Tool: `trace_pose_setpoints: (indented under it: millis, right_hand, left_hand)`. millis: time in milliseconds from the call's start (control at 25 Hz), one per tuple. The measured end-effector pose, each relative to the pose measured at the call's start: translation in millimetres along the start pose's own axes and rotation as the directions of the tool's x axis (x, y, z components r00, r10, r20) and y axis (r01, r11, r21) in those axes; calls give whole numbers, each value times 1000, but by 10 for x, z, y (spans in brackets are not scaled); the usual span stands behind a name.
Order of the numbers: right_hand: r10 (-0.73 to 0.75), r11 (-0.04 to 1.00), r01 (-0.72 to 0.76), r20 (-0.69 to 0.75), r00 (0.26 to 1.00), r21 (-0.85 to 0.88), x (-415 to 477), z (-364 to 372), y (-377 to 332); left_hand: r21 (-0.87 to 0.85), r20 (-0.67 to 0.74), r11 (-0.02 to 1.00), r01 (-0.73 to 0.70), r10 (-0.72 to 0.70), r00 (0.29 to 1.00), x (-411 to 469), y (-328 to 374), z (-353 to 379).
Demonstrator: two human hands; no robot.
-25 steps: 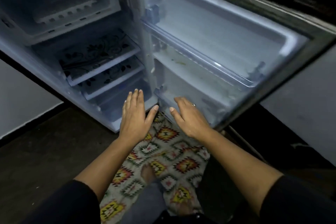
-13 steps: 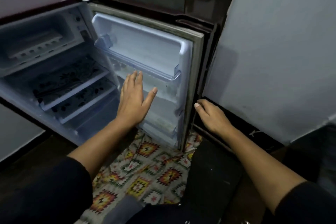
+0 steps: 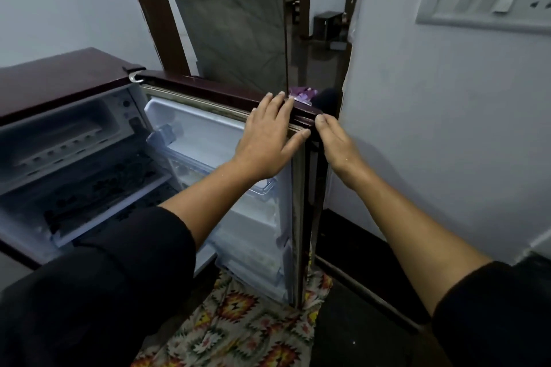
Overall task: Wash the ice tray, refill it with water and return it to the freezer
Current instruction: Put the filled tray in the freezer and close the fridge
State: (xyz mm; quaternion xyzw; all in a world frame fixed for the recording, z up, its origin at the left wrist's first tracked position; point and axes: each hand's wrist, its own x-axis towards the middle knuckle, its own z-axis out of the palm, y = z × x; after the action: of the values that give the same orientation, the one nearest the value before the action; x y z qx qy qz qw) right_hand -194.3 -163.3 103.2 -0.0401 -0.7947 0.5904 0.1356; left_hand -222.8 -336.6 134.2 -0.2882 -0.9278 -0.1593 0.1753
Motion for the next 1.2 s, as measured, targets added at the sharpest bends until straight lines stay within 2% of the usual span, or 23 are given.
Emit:
trace_pose_setpoints:
  millis: [120,400,680,800,880,1040,1200]
  right_hand:
    - [-1,1000,1,5,1000,29,-28,87,159]
    - [-38,998,36,48,998,48,-495,264,129]
    - [-196,981,192,207,958,43,-1004,682,-166]
    - [-305,950,311,327,894,34,-1098,949,-418]
    - [-401,903,430,349,847,-8,-1117,1170,-544]
    - [-592,737,666,365,718,-115,-1082,1720,-774]
    - [-680,571,810,474,559,-136,-1089,2357,-1072]
  left_hand:
    - [34,-35,999,-9,10,999,-66,-64,137]
    - [-32,-119,999,-42,38,992,-584,-217,32]
    - [-166,-181,986,-29,-2,983,-1464,-527,-346]
    - [-209,-217,977,28,-74,973,-1859,-733,-533]
    - [-232,-242,971,60,-117,963,-2095,-899,-669]
    - [-235,-287,963,132,-198,937,-2545,-1282,-941]
    - [-245,-323,936,252,-324,889,-2947,-1723,-1178]
